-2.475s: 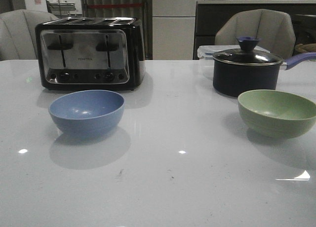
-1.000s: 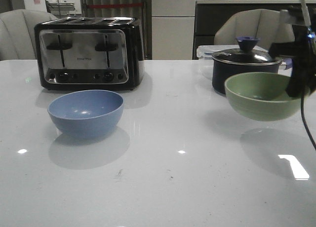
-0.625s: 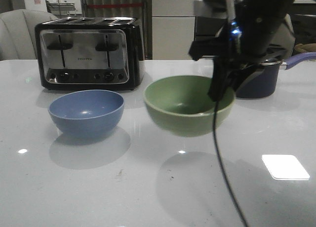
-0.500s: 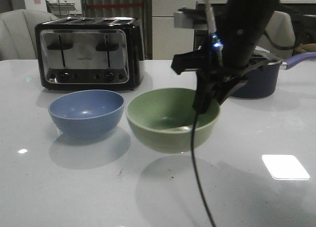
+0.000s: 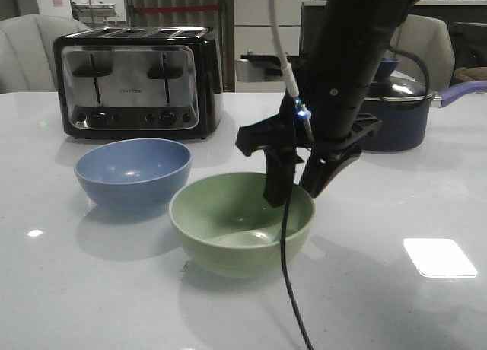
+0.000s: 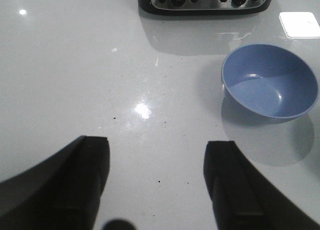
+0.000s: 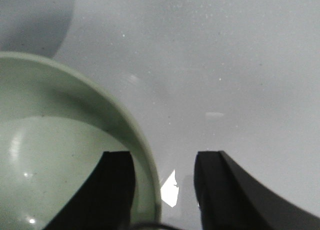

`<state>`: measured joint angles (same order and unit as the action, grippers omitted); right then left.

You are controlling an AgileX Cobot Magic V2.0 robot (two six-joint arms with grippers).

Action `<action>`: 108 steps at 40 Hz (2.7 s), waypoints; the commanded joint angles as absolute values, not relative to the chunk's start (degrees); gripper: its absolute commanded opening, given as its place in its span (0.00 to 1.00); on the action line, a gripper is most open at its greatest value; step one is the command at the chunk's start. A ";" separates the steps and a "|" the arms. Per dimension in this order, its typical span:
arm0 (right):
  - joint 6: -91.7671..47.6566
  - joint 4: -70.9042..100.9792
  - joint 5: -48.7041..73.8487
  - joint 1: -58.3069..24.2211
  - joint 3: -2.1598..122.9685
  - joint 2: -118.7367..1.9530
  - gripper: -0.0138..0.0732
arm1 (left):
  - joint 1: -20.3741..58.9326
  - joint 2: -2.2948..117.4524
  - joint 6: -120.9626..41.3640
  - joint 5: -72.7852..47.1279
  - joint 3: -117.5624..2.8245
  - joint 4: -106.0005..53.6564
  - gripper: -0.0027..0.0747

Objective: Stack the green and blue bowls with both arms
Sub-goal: 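Release the green bowl and lift the right gripper away, then move the left gripper down to the blue bowl rim, then grasp the blue bowl rim and lift it with the left gripper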

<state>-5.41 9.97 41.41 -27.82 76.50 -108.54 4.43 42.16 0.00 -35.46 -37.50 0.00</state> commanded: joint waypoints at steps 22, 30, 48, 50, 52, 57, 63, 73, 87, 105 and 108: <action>-12.18 7.59 27.19 -28.35 49.35 -63.66 0.65 | 4.55 42.13 0.00 -30.52 -39.25 -0.69 0.65; -12.18 7.37 27.27 -28.35 40.11 -51.24 0.65 | 4.55 42.13 0.00 -31.12 -39.25 -0.69 0.65; -12.18 7.37 30.43 -28.35 33.48 -43.27 0.65 | 12.24 51.66 0.00 -33.79 -41.49 -1.18 0.65; -12.18 7.37 30.43 -28.35 33.48 -43.27 0.65 | 13.41 54.11 0.00 -33.79 -42.85 -1.82 0.65; -12.18 7.37 30.43 -28.35 33.48 -43.27 0.65 | 14.06 56.32 0.00 -33.54 -44.19 -2.74 0.65; -12.18 7.37 30.43 -28.35 33.48 -43.27 0.65 | 14.51 63.65 0.00 -32.46 -48.63 -5.31 0.65; -12.18 7.37 30.43 -28.35 33.48 -43.27 0.65 | 14.51 72.63 0.00 -32.23 -54.22 -5.42 0.65; -12.18 7.37 30.43 -28.35 33.48 -43.27 0.65 | 14.51 86.31 0.00 -31.81 -63.20 -6.34 0.65; -12.18 7.37 30.43 -28.35 33.48 -43.27 0.65 | 14.51 101.59 0.00 -30.91 -72.13 -10.98 0.65; -12.18 7.37 30.43 -28.35 33.48 -43.27 0.65 | 14.51 106.26 0.00 -30.87 -74.09 -11.11 0.40; -12.18 7.37 30.43 -28.35 33.48 -43.27 0.65 | 14.51 106.26 0.00 -31.11 -74.09 -11.11 0.31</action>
<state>-11.89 7.74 33.83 -28.38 32.04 -43.67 14.08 109.24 0.00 -33.24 -72.33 -10.17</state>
